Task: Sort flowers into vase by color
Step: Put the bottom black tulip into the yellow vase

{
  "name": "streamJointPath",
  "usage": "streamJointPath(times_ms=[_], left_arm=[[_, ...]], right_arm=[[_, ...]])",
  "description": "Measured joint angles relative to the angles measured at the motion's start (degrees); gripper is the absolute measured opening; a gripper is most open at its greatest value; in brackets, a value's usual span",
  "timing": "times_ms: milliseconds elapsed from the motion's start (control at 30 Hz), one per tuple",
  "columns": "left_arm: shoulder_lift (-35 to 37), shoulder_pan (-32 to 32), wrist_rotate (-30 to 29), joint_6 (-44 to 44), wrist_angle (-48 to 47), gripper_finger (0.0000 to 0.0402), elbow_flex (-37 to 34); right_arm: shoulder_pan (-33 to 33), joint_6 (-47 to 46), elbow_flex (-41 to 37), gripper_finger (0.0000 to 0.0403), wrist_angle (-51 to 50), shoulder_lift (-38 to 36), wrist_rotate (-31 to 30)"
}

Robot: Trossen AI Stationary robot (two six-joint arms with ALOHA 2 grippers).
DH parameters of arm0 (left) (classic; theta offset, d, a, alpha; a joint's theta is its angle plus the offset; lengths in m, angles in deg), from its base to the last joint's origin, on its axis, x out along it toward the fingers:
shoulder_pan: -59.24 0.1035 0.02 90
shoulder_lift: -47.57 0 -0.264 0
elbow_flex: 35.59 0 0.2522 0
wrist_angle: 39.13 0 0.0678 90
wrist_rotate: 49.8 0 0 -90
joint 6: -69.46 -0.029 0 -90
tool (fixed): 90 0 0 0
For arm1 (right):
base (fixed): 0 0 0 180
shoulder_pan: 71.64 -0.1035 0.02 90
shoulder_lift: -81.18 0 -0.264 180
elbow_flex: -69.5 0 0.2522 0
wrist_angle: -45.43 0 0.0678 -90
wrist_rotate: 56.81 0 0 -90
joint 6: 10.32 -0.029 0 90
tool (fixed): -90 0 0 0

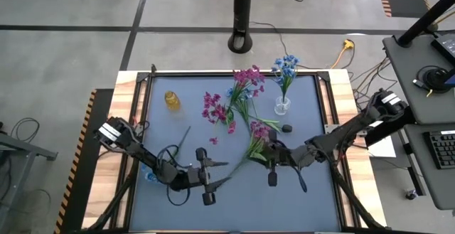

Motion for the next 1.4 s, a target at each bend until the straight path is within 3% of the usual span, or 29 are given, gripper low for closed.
streamJointPath(times_ms=[600, 867, 1400], left_arm=[[-0.1, 9.0, 2.5, 7.4, -28.9, 0.0206, 13.5], [-0.1, 9.4, 4.0, 7.0, -29.1, 0.0200, 13.7], [0.0, 10.6, 4.3, 7.9, -28.9, 0.0058, 13.6]], right_arm=[[0.3, 0.4, 2.3, 0.0013, -2.3, 3.1, 0.0], [0.3, 1.5, 2.9, 0.0013, -2.3, 3.3, 0.1], [0.3, 1.5, 3.0, 0.0013, -2.4, 3.3, 0.1]])
